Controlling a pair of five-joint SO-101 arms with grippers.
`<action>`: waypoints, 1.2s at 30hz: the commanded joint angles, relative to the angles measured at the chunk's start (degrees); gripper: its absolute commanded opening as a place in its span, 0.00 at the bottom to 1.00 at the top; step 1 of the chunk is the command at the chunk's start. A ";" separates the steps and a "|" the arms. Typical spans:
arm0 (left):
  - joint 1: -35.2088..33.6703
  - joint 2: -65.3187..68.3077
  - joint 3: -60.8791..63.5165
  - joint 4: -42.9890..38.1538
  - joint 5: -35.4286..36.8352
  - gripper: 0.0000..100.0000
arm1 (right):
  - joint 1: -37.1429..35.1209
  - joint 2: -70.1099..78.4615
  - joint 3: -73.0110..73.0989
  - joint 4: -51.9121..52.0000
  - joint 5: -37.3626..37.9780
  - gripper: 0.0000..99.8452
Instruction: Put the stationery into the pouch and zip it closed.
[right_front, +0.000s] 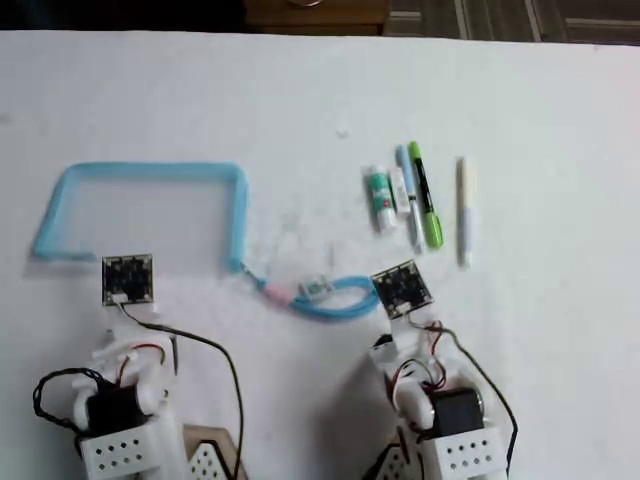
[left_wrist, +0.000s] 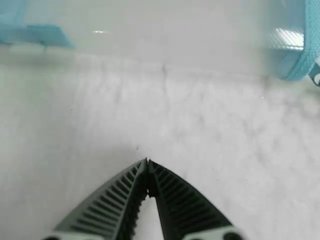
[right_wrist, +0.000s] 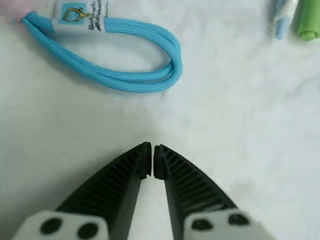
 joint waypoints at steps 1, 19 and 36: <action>-2.33 0.13 -3.96 0.09 0.18 0.03 | -1.36 -0.66 -0.18 -3.38 4.84 0.03; -3.82 19.65 -31.56 0.62 10.73 0.03 | -21.32 47.08 -47.12 -7.43 11.96 0.18; -4.09 33.10 -32.09 0.26 8.97 0.03 | -27.12 102.29 -69.01 -18.07 18.81 0.22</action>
